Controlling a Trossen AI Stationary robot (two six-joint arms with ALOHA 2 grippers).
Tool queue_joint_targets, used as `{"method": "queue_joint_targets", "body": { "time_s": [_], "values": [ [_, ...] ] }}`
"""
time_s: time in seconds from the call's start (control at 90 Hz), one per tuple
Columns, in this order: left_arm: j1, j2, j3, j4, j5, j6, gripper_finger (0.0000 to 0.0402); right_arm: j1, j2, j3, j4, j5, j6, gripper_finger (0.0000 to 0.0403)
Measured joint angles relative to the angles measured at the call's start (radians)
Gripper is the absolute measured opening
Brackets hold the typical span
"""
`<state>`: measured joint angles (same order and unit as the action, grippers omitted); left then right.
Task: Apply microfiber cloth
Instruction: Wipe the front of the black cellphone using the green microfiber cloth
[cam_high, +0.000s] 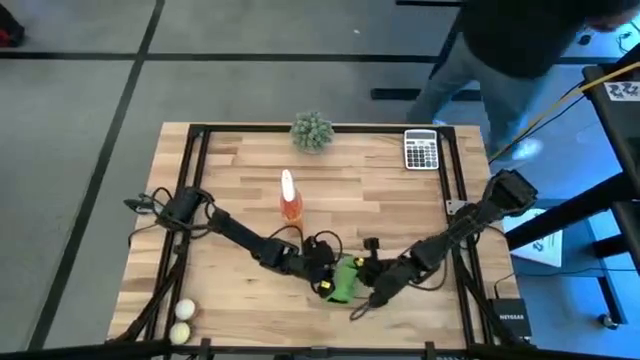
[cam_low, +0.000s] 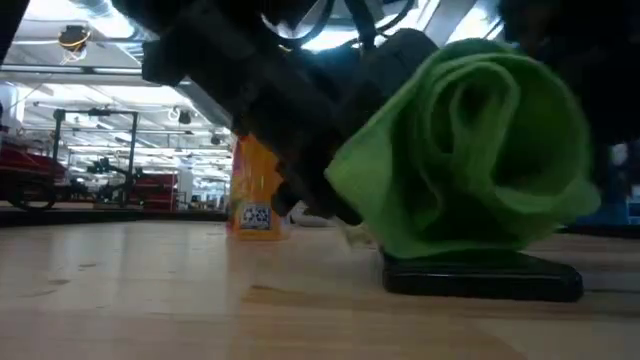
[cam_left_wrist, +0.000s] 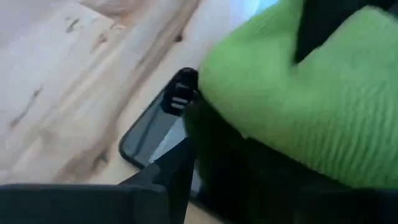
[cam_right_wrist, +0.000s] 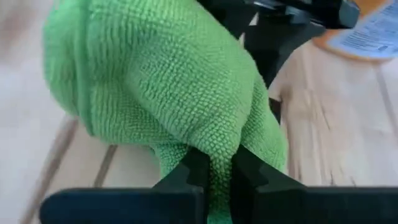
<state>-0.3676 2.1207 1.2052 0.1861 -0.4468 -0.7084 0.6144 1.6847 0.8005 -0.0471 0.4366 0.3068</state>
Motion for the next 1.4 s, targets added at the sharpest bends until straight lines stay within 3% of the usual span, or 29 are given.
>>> {"method": "queue_joint_targets", "body": {
  "time_s": [0.1, 0.4, 0.522, 0.644, 0.822, 0.889, 1.067, 1.4],
  "values": [
    [0.008, 0.003, 0.001, -0.002, -0.003, -0.011, 0.0131, -0.025, 0.034, -0.001, 0.034, 0.000, 0.026, 0.0010],
    [0.015, 0.005, 0.000, -0.014, -0.024, -0.023, 0.0131, 0.003, 0.098, 0.000, 0.224, -0.226, 0.011, 0.0010],
    [0.014, 0.006, -0.001, -0.014, -0.036, -0.023, 0.0131, 0.025, 0.114, 0.014, 0.226, -0.342, -0.018, 0.0010],
    [0.015, 0.006, -0.001, -0.016, -0.038, -0.024, 0.0131, 0.036, 0.079, 0.059, 0.099, -0.312, -0.046, 0.0010],
    [0.015, 0.007, -0.002, -0.011, -0.037, -0.024, 0.0131, 0.007, 0.005, 0.115, -0.113, -0.070, -0.073, 0.0010],
    [0.015, 0.007, -0.002, -0.010, -0.037, -0.024, 0.0131, -0.015, 0.006, 0.098, -0.130, -0.025, -0.072, 0.0010],
    [0.015, 0.007, -0.002, -0.010, -0.038, -0.024, 0.0131, -0.075, 0.078, 0.046, -0.045, -0.079, -0.021, 0.0010],
    [0.016, 0.007, -0.003, -0.010, -0.034, -0.025, 0.0131, -0.014, 0.106, 0.045, 0.203, -0.300, -0.027, 0.0010]
  ]
}}
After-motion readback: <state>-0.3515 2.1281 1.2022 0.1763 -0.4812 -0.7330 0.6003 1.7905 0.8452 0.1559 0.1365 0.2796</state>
